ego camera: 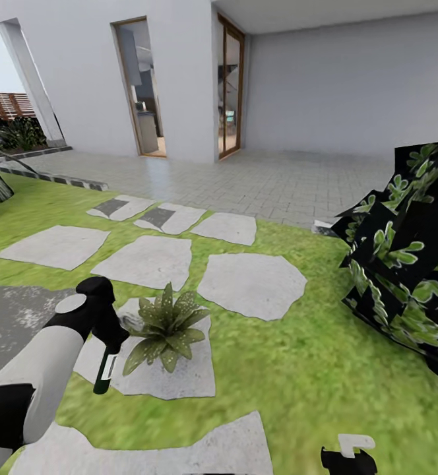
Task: Pick up the pesticide atomizer in the garden and spray insectifuge to fully cover both potted plants in the garden.
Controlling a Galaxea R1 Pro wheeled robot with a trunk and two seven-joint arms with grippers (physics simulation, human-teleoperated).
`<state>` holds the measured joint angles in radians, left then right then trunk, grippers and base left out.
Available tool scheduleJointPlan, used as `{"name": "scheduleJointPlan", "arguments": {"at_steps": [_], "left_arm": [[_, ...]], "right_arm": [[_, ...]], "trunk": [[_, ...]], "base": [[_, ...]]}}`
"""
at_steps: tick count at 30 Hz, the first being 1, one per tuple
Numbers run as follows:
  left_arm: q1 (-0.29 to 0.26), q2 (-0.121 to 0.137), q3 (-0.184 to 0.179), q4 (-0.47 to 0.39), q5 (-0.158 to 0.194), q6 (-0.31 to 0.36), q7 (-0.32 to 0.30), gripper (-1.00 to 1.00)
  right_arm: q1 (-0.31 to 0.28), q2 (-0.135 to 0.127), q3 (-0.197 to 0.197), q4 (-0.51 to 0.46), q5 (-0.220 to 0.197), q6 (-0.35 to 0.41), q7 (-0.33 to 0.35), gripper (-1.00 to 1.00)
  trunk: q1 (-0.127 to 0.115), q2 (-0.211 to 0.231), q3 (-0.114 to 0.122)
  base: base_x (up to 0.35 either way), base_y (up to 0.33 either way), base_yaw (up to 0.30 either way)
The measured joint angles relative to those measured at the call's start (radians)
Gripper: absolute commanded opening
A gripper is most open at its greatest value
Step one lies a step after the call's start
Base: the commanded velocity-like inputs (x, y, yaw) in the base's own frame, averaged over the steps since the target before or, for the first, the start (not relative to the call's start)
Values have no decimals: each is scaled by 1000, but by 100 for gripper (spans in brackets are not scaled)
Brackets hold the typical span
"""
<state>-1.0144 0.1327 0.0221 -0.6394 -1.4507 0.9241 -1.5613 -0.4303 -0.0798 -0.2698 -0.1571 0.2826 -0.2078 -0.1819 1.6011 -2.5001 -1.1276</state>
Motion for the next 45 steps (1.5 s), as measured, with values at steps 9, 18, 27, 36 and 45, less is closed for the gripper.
{"name": "scheduleJointPlan", "arguments": {"at_steps": [9,18,27,36,45], "left_arm": [[-1,-5,0,2,-6,1,0,-100],[1,-3,-1,1,-6,3,0,-100],[2,-3,-1,1,-6,4,0,-100],[3,-3,-1,1,-6,4,0,-100],[15,5,-4,0,-7,3,0,-100]], "right_arm": [[0,-2,0,1,2,0,0,100],[0,-2,0,0,2,0,0,100],[0,-2,0,0,2,0,-1,100],[0,-2,0,0,1,0,0,100],[0,2,0,1,0,0,-1,100]], "trunk": [[0,0,0],[0,0,0],[0,0,0],[0,0,0],[0,0,0]], "base": [[79,-40,1],[110,-253,0],[1,-273,0],[0,-274,0],[-8,-274,128]]}}
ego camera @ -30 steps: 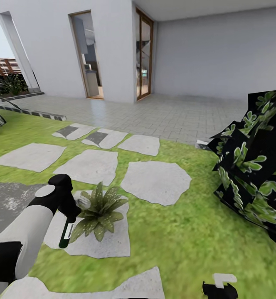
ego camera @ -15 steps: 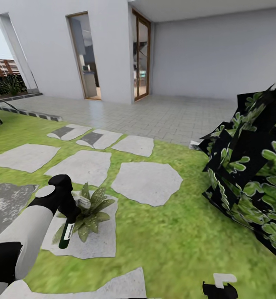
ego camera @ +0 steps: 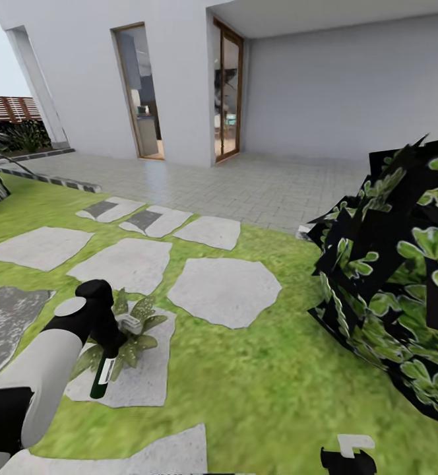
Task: Pick up the pesticide atomizer in the garden and spray insectifuge to fully cover both potted plants in the garden.
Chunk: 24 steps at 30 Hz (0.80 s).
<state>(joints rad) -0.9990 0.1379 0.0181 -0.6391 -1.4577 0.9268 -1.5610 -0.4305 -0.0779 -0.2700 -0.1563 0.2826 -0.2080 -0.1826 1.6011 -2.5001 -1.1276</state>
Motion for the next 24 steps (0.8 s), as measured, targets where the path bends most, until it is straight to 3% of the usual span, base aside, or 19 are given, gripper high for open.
{"name": "scheduleJointPlan", "arguments": {"at_steps": [13,20,24], "left_arm": [[6,5,5,0,6,-8,0,-100],[63,8,14,-17,13,-12,0,-100],[79,12,17,-18,42,-15,0,-100]], "right_arm": [[0,2,0,0,1,0,1,100],[0,4,2,-1,2,0,4,100],[0,4,21,-8,28,1,8,100]], "trunk": [[1,0,0],[1,0,0],[1,0,0]], "base": [[-269,-145,267],[-336,-5,39],[-338,0,1]]}}
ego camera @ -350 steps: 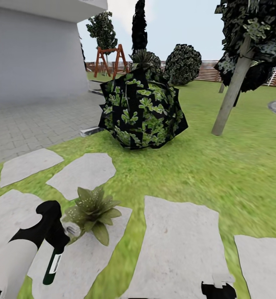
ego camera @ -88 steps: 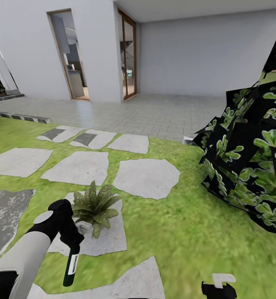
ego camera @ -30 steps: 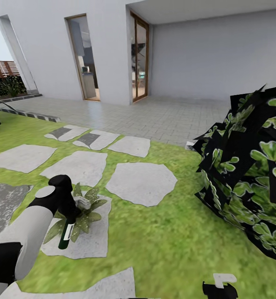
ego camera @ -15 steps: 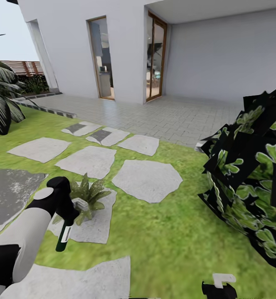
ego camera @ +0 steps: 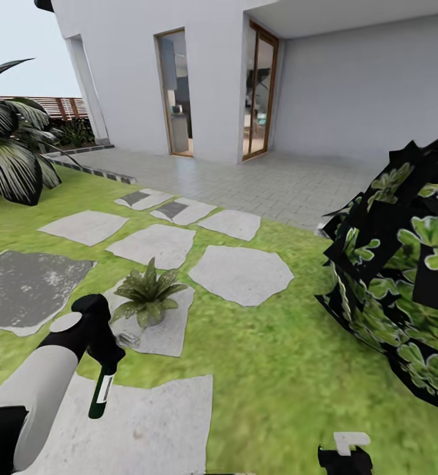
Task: Pick up the pesticide atomizer in the garden and spray insectifuge to fully cover both potted plants in the garden.
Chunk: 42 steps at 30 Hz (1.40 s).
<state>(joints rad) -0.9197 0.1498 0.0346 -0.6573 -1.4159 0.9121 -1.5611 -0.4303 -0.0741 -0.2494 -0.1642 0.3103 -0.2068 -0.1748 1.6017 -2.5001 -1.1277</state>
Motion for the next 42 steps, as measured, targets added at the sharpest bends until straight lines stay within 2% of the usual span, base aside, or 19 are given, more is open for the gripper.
{"name": "scheduleJointPlan", "arguments": {"at_steps": [2,3,4,5,6,9,11,13,14,15,17,19,22,26,30,31,34,37,42], "left_arm": [[3,1,1,1,35,-15,0,-100],[5,0,2,9,110,-63,0,-100],[9,-1,1,11,155,-90,30,-100],[25,-3,1,13,237,-132,94,-100],[37,-4,1,14,290,-161,134,-100],[79,-8,-1,16,445,-272,260,-100],[104,-11,-1,17,503,-359,309,-100],[117,-13,-1,18,522,-422,323,-100],[123,-14,-1,20,530,-465,328,-100],[127,-16,-1,28,534,-504,330,-100],[131,-18,-1,46,533,-548,332,-100],[134,-20,-2,77,532,-592,333,-100],[134,-27,-5,106,531,-620,332,-100],[135,-42,-8,115,525,-629,329,-100],[135,-76,-11,117,517,-630,329,-100],[136,-83,-14,118,510,-631,330,-100],[135,-91,-40,119,497,-631,331,-100],[136,-93,-64,118,493,-632,332,-100],[136,-109,-81,118,492,-648,353,-100]], "right_arm": [[0,1,24,-12,25,0,9,100],[0,2,53,-58,50,-1,64,100],[0,2,61,-85,57,-1,108,100],[0,2,71,-131,62,2,186,100],[0,3,73,-162,69,3,233,100],[0,3,78,-255,71,6,380,100],[-1,3,79,-307,71,8,475,100],[-2,3,79,-344,73,9,558,100],[-3,2,79,-370,73,10,621,100],[-4,2,79,-395,74,10,685,100],[-4,1,79,-433,77,12,771,100],[-5,1,78,-502,114,25,891,100],[-5,2,76,-565,166,62,998,100],[-6,5,77,-589,182,79,1035,100],[-6,14,81,-591,185,80,1040,100],[-6,17,96,-591,185,80,1040,-100],[-6,19,144,-591,185,79,1040,-100],[-6,26,160,-597,184,80,1042,-100],[-6,85,167,-626,184,81,1046,-100]], "trunk": [[0,0,0],[0,0,0],[0,0,0],[0,0,0],[0,0,0],[0,0,0],[0,0,0],[0,0,0],[-1,0,0],[-1,0,0],[-1,0,0],[-1,0,0],[-1,0,0],[-1,0,0],[-1,0,0],[-1,0,0],[-1,0,0],[-1,0,0],[-1,0,0]], "base": [[-338,0,0],[-338,0,0],[-336,0,0],[-327,0,0],[-313,0,0],[-260,0,0],[-156,0,0],[-61,0,0],[-24,0,0],[-16,0,0],[-8,0,0],[-2,0,0],[0,0,0],[0,0,0],[0,0,0],[0,0,0],[0,0,0],[0,0,0],[0,0,0]]}}
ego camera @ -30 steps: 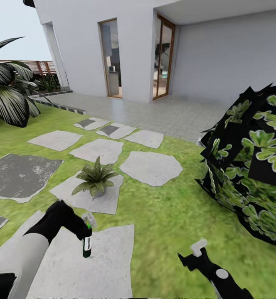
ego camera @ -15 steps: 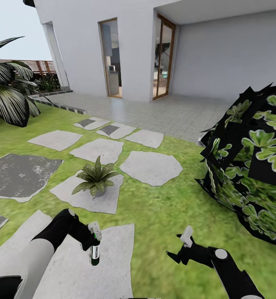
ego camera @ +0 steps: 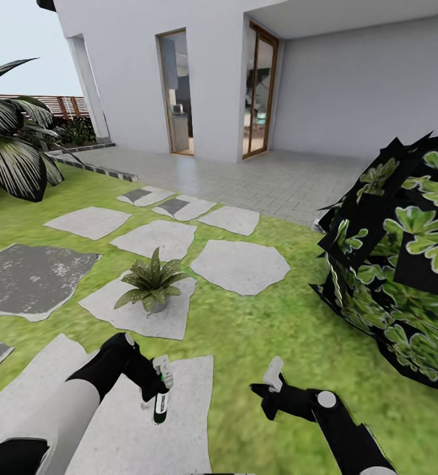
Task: Pick up the pesticide atomizer in the garden and spray insectifuge to fully cover both potted plants in the garden.
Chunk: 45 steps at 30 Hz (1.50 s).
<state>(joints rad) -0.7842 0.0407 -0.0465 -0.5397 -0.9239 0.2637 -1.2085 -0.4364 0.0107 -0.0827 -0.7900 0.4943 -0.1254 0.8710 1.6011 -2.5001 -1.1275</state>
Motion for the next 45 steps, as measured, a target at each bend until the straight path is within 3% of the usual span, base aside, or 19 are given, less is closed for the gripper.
{"name": "scheduleJointPlan", "arguments": {"at_steps": [5,9,13,23,31,37,45], "left_arm": [[0,-22,-3,2,0,-98,30,-100],[0,-48,-13,1,2,-109,34,-100],[0,-69,-41,1,2,-110,43,-100],[1,-104,-56,1,3,-114,64,-100],[5,-125,-57,2,3,-162,64,-100],[20,-130,-112,1,3,-162,66,-100],[20,-144,-120,1,3,-162,66,-100]], "right_arm": [[-5,58,11,-9,1,2,35,-100],[-23,78,57,-9,0,4,59,-100],[-29,96,67,-9,0,4,63,-100],[-30,109,69,-8,0,3,64,-100],[-30,116,70,-8,1,3,64,-100],[-30,115,70,-9,1,3,64,-100],[-30,115,70,-9,1,3,64,-100]], "trunk": [[0,0,0],[0,0,0],[0,0,0],[0,0,0],[0,0,0],[0,0,0],[0,0,0]], "base": [[0,0,0],[0,0,0],[0,0,0],[0,0,0],[0,0,0],[0,0,0],[0,0,0]]}}
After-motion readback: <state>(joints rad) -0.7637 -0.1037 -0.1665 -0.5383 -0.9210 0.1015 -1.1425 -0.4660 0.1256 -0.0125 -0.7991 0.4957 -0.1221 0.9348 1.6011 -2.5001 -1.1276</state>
